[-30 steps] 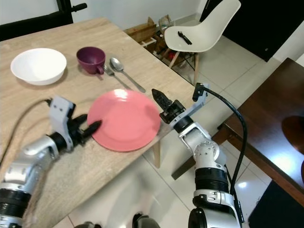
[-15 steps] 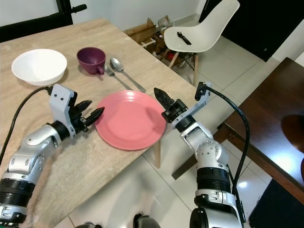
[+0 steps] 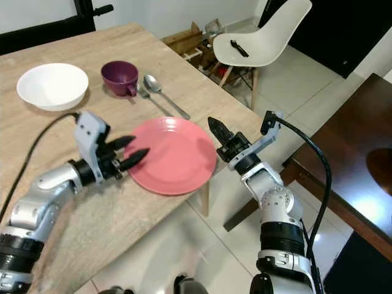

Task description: Setting the table

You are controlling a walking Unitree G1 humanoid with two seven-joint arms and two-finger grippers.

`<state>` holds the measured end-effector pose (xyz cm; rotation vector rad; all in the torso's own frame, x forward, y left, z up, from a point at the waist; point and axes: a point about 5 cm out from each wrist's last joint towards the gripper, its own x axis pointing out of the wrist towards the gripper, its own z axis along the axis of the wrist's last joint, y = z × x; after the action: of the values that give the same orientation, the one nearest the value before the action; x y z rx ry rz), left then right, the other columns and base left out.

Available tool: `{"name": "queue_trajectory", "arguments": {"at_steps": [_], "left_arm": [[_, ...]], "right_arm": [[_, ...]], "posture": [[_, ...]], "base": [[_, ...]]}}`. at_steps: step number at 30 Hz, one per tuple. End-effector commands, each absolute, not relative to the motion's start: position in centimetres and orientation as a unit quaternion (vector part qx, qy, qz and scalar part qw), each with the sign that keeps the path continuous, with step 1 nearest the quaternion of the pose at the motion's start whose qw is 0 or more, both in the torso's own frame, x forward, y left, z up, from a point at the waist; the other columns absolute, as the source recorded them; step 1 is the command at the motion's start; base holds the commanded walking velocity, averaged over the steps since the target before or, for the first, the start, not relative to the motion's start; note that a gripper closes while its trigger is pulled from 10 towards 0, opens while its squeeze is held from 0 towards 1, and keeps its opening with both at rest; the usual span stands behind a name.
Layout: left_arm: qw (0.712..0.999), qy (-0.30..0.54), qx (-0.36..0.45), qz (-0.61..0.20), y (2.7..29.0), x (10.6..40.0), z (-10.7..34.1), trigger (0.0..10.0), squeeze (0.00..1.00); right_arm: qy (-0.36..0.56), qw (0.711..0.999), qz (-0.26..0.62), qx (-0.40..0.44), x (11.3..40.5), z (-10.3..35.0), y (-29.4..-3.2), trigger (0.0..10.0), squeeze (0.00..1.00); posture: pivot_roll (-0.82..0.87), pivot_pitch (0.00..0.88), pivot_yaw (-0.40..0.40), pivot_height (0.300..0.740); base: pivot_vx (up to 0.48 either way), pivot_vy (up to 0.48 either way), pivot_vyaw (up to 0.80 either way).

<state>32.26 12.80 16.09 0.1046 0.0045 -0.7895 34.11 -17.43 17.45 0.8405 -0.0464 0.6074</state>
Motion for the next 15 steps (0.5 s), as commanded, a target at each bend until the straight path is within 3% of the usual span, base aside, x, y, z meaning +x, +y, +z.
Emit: {"name": "queue_trajectory", "arguments": {"at_steps": [1, 9, 15], "left_arm": [[0.922, 0.023, 0.063, -0.382, 12.5, 32.3, 14.8, 10.0, 0.00], [0.928, 0.124, 0.161, -0.313, 14.6, 32.3, 9.3, 10.0, 0.00], [0.931, 0.110, 0.141, -0.319, 14.4, 32.0, 9.7, 10.0, 0.00]], "right_arm": [[-0.025, 0.870, 0.280, 0.404, 33.8, 17.2, -17.9, 10.0, 0.00], [-0.024, 0.864, 0.286, 0.413, 33.5, 17.1, -17.5, 10.0, 0.00], [0.001, 0.850, 0.309, 0.426, 32.2, 16.1, -17.1, 10.0, 0.00]], "posture": [[-0.03, 0.084, 0.002, 0.740], [-0.02, 0.086, 0.005, 0.740], [-0.02, 0.096, 0.003, 0.740]], "base": [[0.000, 0.000, 0.00], [0.000, 0.000, 0.00], [0.000, 0.000, 0.00]]}}
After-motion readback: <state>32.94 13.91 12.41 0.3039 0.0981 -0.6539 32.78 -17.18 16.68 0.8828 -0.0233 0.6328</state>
